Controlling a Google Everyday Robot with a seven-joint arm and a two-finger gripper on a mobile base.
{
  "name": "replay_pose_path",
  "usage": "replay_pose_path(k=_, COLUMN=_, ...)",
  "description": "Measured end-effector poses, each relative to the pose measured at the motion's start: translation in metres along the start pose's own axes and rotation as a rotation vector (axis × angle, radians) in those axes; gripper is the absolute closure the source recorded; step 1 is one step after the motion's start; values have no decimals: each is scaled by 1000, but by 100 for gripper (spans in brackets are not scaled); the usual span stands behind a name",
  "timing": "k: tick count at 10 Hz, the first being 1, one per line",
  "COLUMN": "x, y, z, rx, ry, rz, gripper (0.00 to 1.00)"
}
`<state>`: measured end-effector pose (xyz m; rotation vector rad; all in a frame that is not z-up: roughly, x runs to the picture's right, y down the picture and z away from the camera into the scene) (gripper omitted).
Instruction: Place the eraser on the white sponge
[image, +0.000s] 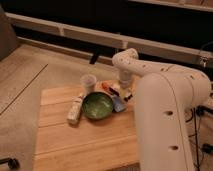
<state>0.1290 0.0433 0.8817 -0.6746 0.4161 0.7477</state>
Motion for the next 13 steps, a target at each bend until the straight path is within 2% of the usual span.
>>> replay_pose_path(k=2, x=3, y=11, z=11, rx=-18, ry=32, rz=-6, gripper=98)
replay_pose_path(k=3, x=4, y=13, z=14, rx=-20, ry=42, rz=-5, gripper=93)
replay_pose_path(k=4, x=3, y=13, z=16, rx=-17, ry=50, rz=-5, gripper=86)
replay_pose_path(k=5, x=1, y=14, z=19, rx=-13, ry=59, rz=-8, gripper=71)
replay_pose_path(k=7, x=-2, y=17, z=21, rx=-18, ry=60, rz=-10, gripper=58)
replay_pose_path(k=13, x=-2, y=17, z=21, rx=-19, ry=60, rz=-10, gripper=56)
